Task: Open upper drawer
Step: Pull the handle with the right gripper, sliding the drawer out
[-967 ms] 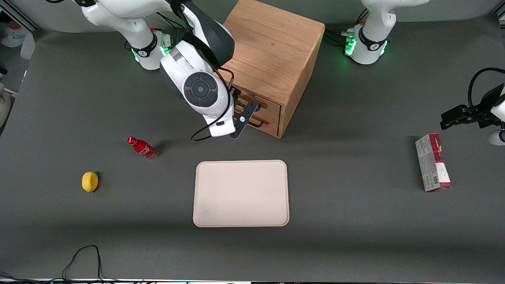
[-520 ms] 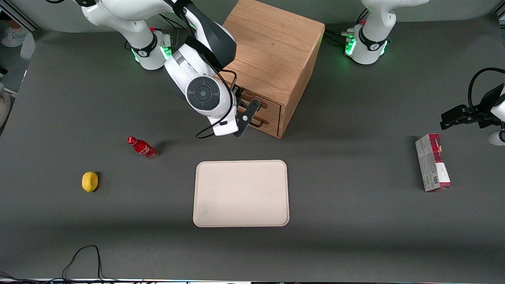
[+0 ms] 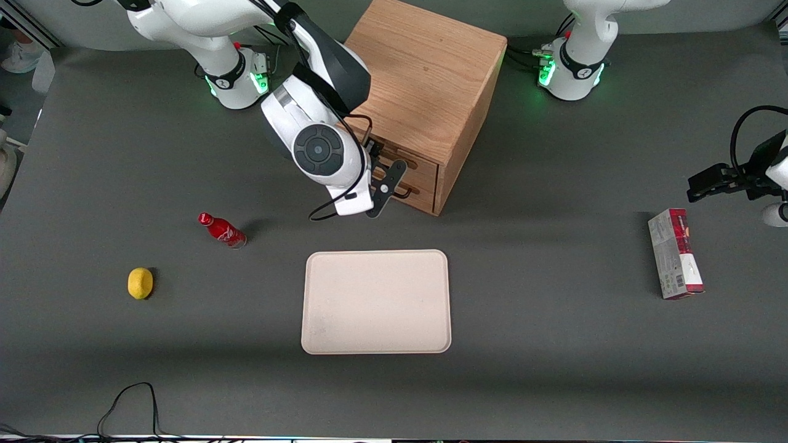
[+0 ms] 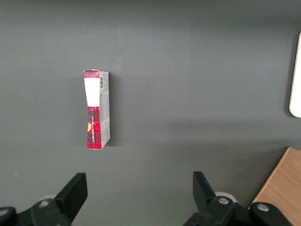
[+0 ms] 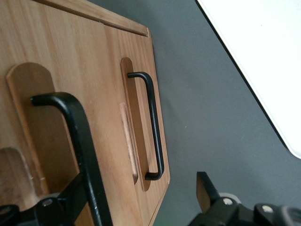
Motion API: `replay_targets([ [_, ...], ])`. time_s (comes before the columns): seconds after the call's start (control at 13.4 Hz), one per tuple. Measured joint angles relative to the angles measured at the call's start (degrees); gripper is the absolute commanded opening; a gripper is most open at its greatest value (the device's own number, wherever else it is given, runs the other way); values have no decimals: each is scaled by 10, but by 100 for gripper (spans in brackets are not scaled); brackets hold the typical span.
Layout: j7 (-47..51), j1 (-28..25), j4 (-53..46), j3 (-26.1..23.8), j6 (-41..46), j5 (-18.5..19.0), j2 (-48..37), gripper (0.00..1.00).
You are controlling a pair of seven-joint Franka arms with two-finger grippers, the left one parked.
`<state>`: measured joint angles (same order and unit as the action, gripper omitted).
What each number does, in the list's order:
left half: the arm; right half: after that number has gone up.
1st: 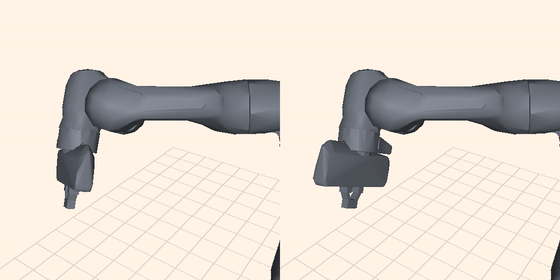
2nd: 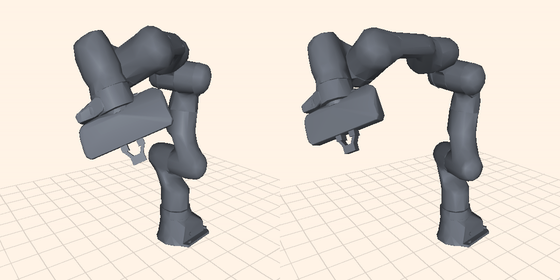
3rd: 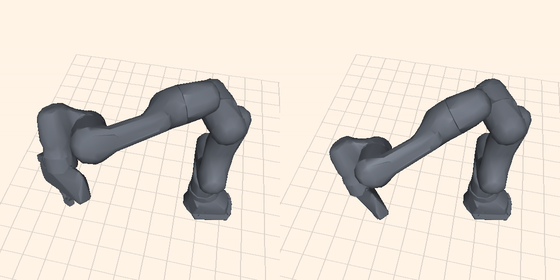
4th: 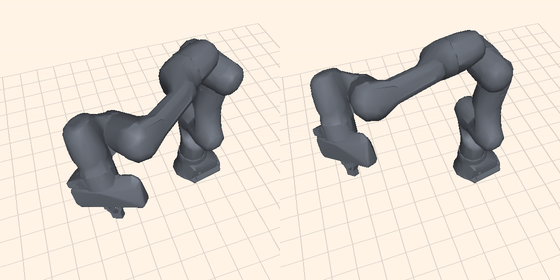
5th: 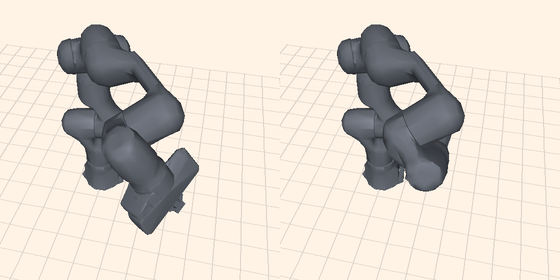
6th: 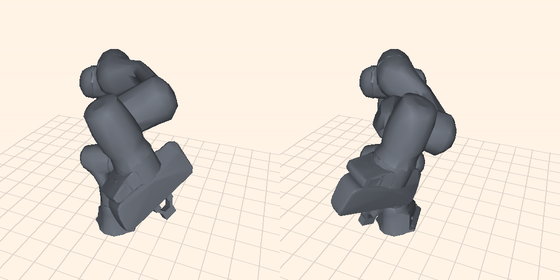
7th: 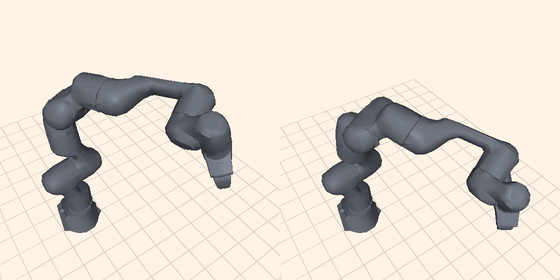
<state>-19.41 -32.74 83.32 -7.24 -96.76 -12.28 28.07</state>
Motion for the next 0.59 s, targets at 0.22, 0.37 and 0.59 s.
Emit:
replay_targets([
  [0.22,-25,1,0,1,-6,0,7,100],
  [0.37,-30,2,0,1,-8,0,7,100],
  [0.59,-38,14,0,4,-11,0,7,100],
])
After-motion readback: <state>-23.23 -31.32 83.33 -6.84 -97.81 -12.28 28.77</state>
